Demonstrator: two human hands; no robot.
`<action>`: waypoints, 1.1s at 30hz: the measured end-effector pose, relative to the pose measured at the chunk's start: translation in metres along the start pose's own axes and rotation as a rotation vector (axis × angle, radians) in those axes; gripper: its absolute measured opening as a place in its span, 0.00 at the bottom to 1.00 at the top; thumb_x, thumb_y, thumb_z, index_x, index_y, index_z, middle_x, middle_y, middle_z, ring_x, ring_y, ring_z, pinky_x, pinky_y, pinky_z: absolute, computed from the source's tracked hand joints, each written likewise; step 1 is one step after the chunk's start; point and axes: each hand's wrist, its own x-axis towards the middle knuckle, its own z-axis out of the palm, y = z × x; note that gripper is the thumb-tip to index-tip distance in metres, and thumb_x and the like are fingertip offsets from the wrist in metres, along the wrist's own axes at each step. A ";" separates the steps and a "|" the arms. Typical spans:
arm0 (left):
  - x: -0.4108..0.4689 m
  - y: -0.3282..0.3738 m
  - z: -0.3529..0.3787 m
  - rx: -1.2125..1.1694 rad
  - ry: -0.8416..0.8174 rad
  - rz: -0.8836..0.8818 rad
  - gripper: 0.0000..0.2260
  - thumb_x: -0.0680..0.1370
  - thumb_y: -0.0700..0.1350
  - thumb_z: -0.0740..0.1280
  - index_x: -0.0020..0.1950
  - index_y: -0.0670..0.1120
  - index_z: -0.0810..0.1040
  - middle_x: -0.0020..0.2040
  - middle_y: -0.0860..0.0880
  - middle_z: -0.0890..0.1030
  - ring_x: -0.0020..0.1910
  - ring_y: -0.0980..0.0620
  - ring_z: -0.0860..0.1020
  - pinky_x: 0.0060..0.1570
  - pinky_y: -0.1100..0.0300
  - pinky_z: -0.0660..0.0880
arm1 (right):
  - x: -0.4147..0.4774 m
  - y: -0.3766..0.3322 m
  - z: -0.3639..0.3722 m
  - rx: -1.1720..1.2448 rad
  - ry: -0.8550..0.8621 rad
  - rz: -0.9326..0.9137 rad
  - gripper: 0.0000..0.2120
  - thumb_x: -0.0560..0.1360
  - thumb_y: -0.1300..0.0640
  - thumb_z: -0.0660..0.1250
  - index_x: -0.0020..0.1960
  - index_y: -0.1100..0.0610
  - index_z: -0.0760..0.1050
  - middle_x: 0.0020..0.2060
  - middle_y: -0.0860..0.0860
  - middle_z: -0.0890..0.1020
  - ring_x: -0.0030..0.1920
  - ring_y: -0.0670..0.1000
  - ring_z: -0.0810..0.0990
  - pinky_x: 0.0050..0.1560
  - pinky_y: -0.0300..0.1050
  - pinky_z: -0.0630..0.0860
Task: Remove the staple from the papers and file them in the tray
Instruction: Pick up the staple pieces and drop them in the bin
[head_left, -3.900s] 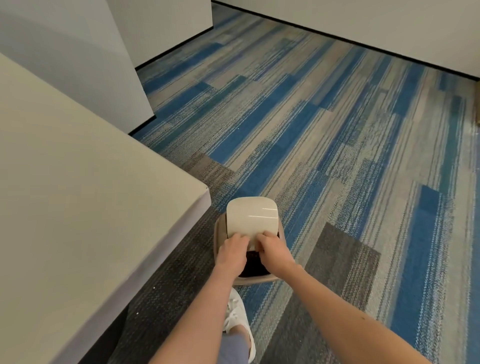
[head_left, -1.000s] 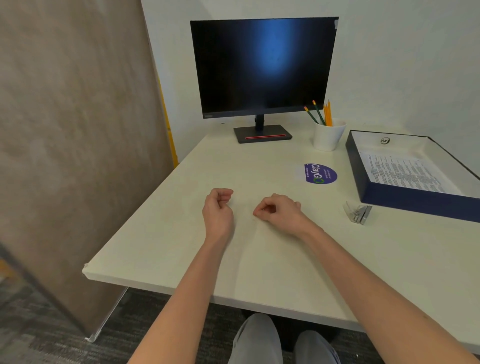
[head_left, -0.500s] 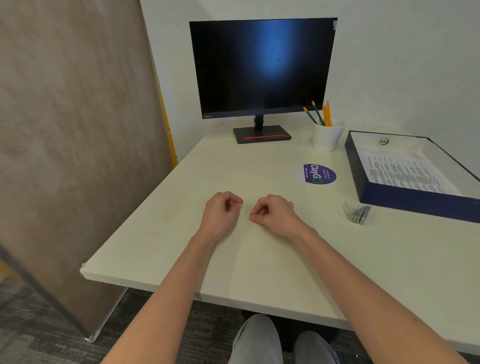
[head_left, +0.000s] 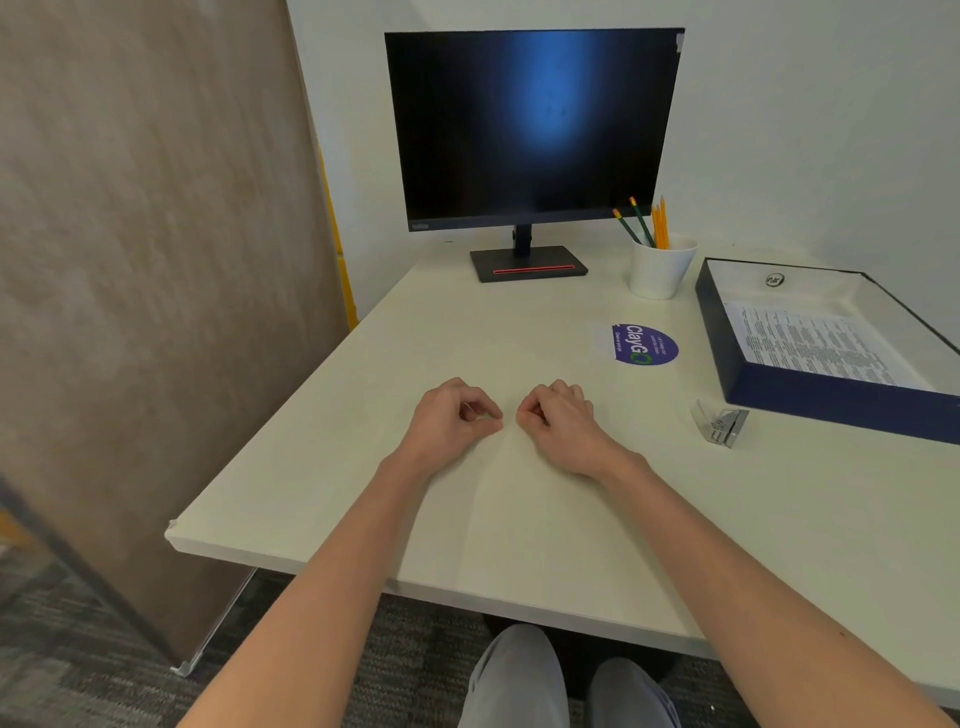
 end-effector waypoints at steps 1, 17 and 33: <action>0.002 0.001 0.000 0.005 -0.009 -0.005 0.03 0.70 0.44 0.75 0.42 0.49 0.85 0.44 0.49 0.79 0.39 0.55 0.75 0.47 0.63 0.72 | 0.000 0.000 0.000 0.019 -0.001 0.008 0.09 0.79 0.55 0.56 0.53 0.55 0.73 0.51 0.52 0.72 0.58 0.55 0.67 0.60 0.48 0.63; 0.012 0.000 0.004 0.067 -0.070 -0.083 0.02 0.71 0.43 0.73 0.41 0.46 0.83 0.37 0.55 0.80 0.37 0.57 0.74 0.47 0.59 0.73 | -0.001 -0.003 -0.006 0.149 0.014 0.046 0.09 0.78 0.56 0.58 0.52 0.58 0.75 0.40 0.44 0.69 0.57 0.53 0.67 0.61 0.49 0.65; 0.017 0.012 -0.013 -0.593 0.077 -0.229 0.05 0.78 0.38 0.65 0.43 0.44 0.77 0.39 0.49 0.81 0.30 0.65 0.79 0.35 0.74 0.73 | 0.009 -0.006 -0.029 0.729 0.095 0.223 0.11 0.80 0.57 0.61 0.59 0.61 0.74 0.47 0.49 0.75 0.49 0.48 0.73 0.55 0.44 0.71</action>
